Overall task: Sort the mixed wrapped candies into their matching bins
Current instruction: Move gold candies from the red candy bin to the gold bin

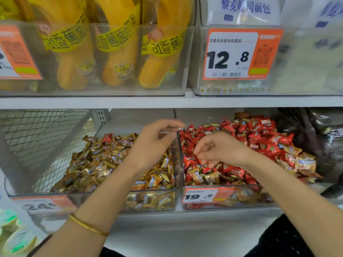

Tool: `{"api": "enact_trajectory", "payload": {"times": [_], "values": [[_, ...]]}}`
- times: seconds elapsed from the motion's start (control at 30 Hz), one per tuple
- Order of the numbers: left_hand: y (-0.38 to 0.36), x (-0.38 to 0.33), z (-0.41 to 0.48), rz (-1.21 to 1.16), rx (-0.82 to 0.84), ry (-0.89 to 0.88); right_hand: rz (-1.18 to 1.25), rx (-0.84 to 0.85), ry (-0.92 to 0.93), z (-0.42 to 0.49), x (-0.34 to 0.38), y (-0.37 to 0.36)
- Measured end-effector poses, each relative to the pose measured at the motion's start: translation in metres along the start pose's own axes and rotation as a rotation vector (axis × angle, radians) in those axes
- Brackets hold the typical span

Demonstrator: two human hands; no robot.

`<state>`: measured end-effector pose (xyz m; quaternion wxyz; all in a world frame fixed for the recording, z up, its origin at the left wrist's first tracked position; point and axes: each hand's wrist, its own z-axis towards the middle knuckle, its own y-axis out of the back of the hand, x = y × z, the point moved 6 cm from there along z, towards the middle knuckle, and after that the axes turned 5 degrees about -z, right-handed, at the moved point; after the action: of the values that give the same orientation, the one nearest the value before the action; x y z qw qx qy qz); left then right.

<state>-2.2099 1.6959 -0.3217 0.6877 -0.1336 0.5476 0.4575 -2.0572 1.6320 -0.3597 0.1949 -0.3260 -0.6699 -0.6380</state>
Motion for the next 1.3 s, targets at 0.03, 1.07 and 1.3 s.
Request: {"api": "enact_trajectory", "payload": {"times": [0.03, 1.07, 1.3], "values": [[-0.007, -0.002, 0.001, 0.013, 0.014, -0.028, -0.177, 0.061, 0.033, 0.002, -0.001, -0.012], [-0.137, 0.058, 0.023, 1.343, 0.958, 0.190, -0.803, 0.098, 0.053, -0.002, -0.055, -0.014], [-0.140, 0.055, 0.017, 1.314, 1.116, 0.219, -0.753, -0.094, 0.068, -0.007, -0.050, -0.002]]}}
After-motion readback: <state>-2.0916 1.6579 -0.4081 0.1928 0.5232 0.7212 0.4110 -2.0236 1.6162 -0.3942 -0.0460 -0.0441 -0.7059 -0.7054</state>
